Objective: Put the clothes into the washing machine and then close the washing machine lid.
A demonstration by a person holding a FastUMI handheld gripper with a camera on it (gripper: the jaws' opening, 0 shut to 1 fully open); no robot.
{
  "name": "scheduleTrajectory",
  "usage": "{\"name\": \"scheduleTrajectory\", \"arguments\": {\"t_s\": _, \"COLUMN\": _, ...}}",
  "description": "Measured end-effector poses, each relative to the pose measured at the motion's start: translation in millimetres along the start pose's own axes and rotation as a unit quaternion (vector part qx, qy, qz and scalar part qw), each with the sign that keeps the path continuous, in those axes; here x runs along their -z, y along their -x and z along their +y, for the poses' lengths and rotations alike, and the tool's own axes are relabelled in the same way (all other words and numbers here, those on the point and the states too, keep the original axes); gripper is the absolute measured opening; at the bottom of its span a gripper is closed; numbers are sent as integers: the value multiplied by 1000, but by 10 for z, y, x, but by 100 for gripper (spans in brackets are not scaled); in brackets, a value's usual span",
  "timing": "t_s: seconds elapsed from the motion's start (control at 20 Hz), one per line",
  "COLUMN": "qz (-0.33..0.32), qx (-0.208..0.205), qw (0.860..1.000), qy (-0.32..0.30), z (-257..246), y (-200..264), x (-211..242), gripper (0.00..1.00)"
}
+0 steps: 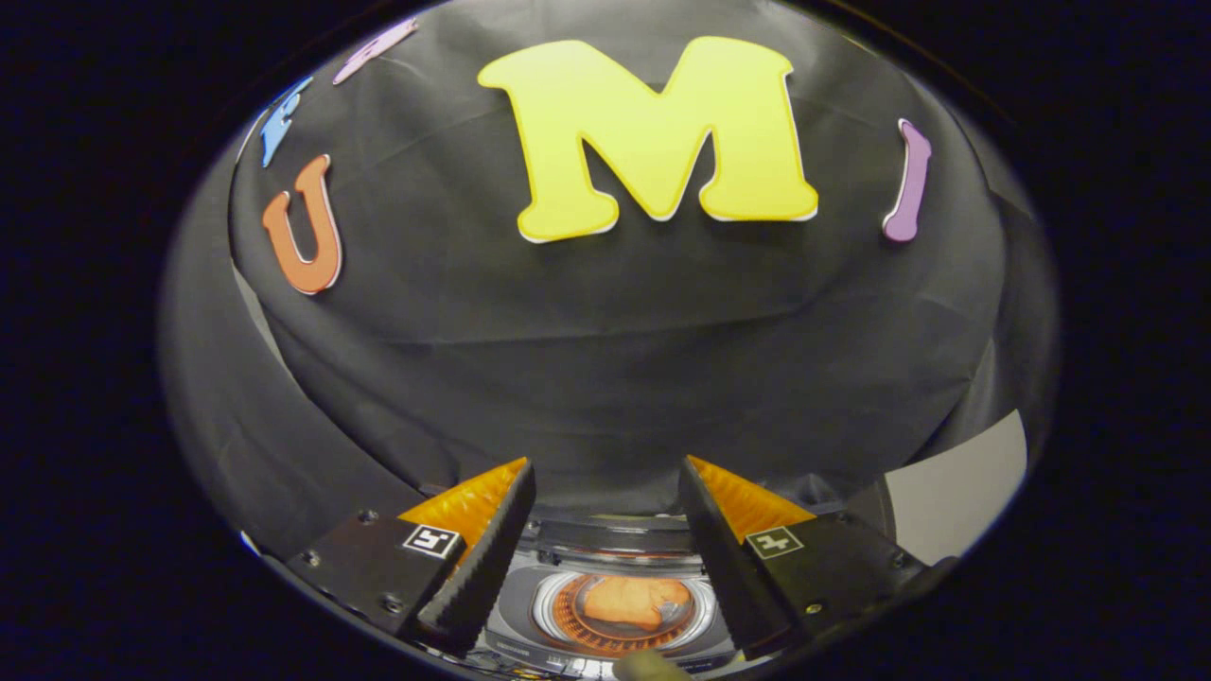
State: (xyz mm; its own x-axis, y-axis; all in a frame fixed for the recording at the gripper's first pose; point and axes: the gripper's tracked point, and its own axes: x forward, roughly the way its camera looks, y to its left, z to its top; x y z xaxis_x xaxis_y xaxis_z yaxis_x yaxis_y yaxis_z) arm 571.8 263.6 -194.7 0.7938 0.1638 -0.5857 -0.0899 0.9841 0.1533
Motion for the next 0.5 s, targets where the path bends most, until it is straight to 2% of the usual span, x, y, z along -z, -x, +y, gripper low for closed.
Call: {"name": "scheduleTrajectory", "arguments": {"t_s": 0.5, "qz": 58, "qx": 22, "qw": 998, "qy": -11, "z": -140, "y": -663, "x": 295, "gripper": 95}}
